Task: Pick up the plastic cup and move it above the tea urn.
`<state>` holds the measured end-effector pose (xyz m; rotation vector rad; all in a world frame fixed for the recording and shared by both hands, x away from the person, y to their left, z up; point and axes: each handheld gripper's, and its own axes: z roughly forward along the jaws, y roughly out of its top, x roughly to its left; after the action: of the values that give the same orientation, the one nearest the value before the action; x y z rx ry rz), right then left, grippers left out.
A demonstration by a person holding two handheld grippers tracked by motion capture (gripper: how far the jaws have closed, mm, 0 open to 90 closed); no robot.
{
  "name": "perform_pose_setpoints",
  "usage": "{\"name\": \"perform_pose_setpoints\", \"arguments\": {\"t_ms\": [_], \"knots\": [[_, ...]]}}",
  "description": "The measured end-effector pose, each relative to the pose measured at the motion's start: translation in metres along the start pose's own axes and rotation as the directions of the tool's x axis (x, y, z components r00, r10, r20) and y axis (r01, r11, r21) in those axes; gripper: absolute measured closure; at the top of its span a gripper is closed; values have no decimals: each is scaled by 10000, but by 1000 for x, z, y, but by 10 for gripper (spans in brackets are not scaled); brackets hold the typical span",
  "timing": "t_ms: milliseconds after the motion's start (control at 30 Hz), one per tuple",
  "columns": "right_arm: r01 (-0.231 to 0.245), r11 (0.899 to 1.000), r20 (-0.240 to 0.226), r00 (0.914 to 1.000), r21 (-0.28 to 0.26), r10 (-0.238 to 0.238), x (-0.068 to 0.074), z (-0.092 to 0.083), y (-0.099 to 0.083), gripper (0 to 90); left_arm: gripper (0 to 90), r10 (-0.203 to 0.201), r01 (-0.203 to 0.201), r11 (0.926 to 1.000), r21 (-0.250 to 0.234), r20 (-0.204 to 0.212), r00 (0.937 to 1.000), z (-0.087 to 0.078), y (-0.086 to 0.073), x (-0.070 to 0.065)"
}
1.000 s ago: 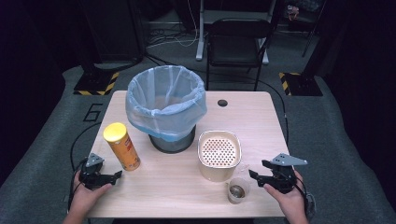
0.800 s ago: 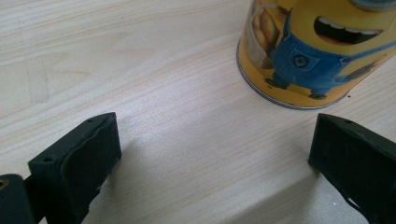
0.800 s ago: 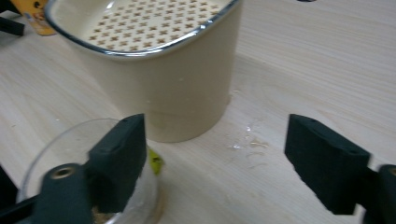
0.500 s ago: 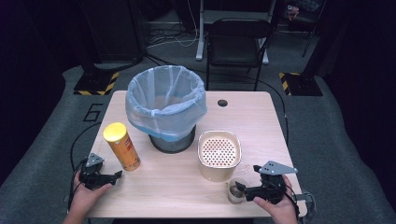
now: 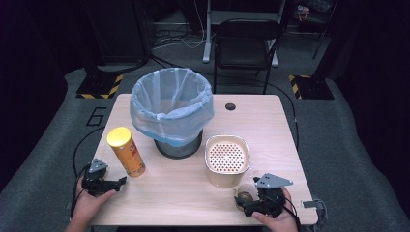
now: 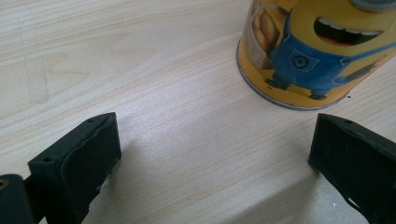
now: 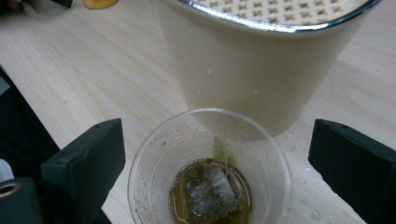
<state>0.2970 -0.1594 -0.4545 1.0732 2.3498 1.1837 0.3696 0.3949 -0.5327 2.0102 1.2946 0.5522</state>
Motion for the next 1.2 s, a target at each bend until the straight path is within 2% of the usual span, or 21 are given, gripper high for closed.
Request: {"name": "perform_pose_setpoints", "arguments": {"t_ms": [100, 167, 200, 233, 400, 500, 633, 700, 800, 933, 967, 1033, 1067, 1200], "knots": [[-145, 9997, 108, 9998, 190, 143, 1, 5, -4, 44, 19, -29, 29, 10000, 8, 29, 10000, 0, 0, 0], [-129, 9996, 101, 9999, 260, 126, 1, 8, -7, 49, 19, 7, -7, 10000, 3, 2, 10000, 0, 0, 0], [-123, 9996, 173, 9998, 254, 119, 2, 9, -8, 55, 19, 33, -34, 9999, 154, 54, 10000, -1, 1, 0], [11, 9997, 270, 9996, 246, -17, 2, 9, -9, 64, 19, 37, -37, 9999, 143, 49, 10000, -1, 1, 0], [-38, 9995, 492, 9988, 313, 23, 6, 13, -13, 79, 19, 63, -64, 9999, 124, 47, 10000, 0, 1, 0], [259, 9981, 598, 9978, 558, -293, 7, 16, -14, 92, 19, 68, -69, 9999, 125, 46, 10000, 0, 1, 0], [384, 9980, 600, 9973, 502, -414, 9, 20, -16, 137, 20, 55, -55, 10000, 36, 13, 10000, 0, 1, 0], [202, 9982, 615, 9978, 568, -237, 9, 20, -16, 139, 19, 57, -57, 10000, -14, 12, 10000, 1, 1, 0], [194, 9973, 822, 9963, 714, -253, 7, 22, -17, 145, 20, 60, -60, 10000, -15, 12, 10000, 1, 1, 0], [229, 9966, 827, 9961, 796, -295, 5, 21, -19, 169, 20, 62, -62, 10000, -12, 10, 10000, 1, 1, 0], [242, 9973, 914, 9953, 691, -305, 4, 17, -19, 211, 19, 113, -113, 9999, 33, 16, 9999, 0, 1, 0], [323, 9976, 1052, 9937, 618, -387, 4, 15, -19, 225, 19, 119, -119, 9999, 33, 14, 9999, 0, 1, 0], [563, 9962, 1059, 9924, 669, -632, 2, 13, -19, 225, 19, 113, -113, 9999, 30, 14, 9999, 0, 1, 0], [321, 9977, 971, 9946, 597, -378, -1, 11, -21, 237, 19, 119, -119, 9999, 33, 14, 9999, 0, 1, 0]]}}
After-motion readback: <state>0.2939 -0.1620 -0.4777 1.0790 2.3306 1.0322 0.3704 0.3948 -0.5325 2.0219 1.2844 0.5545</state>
